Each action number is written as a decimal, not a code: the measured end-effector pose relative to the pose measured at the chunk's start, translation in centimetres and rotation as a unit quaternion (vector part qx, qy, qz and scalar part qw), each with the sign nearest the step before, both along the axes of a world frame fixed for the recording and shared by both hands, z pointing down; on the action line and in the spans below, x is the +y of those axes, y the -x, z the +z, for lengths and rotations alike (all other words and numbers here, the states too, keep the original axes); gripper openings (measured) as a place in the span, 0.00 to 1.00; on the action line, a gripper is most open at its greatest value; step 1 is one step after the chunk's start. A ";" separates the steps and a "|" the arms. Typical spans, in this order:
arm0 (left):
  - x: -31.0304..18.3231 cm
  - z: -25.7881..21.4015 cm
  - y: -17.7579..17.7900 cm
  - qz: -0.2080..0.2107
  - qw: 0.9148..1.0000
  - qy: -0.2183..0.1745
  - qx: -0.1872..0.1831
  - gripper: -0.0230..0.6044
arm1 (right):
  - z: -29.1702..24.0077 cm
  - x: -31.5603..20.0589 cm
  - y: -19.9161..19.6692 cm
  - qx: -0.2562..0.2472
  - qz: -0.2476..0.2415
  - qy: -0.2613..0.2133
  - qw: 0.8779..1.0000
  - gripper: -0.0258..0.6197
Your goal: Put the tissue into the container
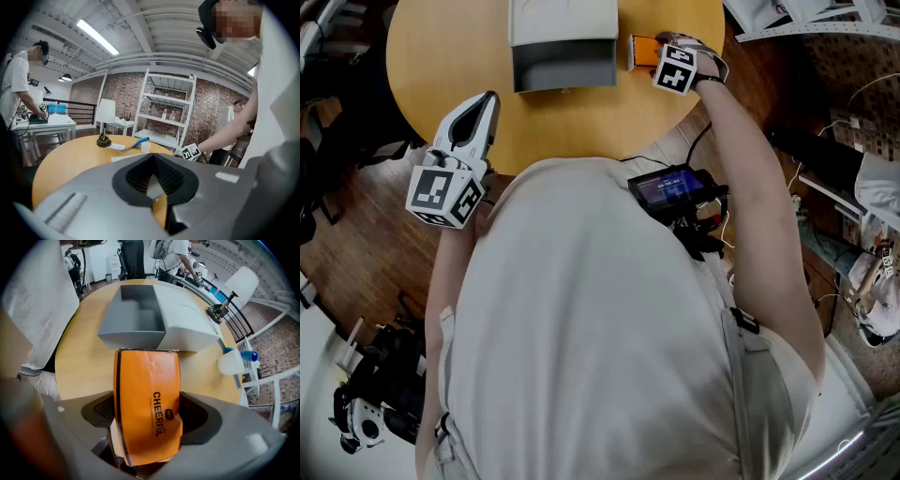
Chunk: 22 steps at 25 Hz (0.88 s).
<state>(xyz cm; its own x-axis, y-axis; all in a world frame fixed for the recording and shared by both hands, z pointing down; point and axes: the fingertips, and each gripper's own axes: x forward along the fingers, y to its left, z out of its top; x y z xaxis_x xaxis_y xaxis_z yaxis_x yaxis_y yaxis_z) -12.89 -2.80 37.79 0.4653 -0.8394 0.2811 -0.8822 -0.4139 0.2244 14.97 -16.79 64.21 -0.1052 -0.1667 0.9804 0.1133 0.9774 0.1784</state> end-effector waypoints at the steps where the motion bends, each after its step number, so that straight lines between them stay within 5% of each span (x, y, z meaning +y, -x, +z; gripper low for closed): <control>1: 0.0 0.1 0.1 -0.001 1.000 0.001 0.000 0.04 | -0.3 0.1 0.2 -0.001 -0.005 -0.001 1.000 0.63; 8: -1.2 0.0 0.1 0.012 1.000 -0.008 0.007 0.04 | -5.4 0.1 2.5 -0.029 -0.034 -0.032 0.999 0.59; 14: -1.7 0.6 0.1 0.017 1.000 -0.010 0.015 0.04 | -12.4 0.4 8.3 -0.088 -0.050 -0.068 0.992 0.59; 19: -1.3 0.8 0.8 0.003 1.000 -0.014 0.018 0.04 | -13.7 2.7 16.1 -0.143 -0.026 0.009 0.989 0.60; 22: -0.6 0.7 1.3 -0.008 1.000 -0.016 0.018 0.04 | -11.9 4.6 18.9 -0.130 -0.025 0.050 0.990 0.60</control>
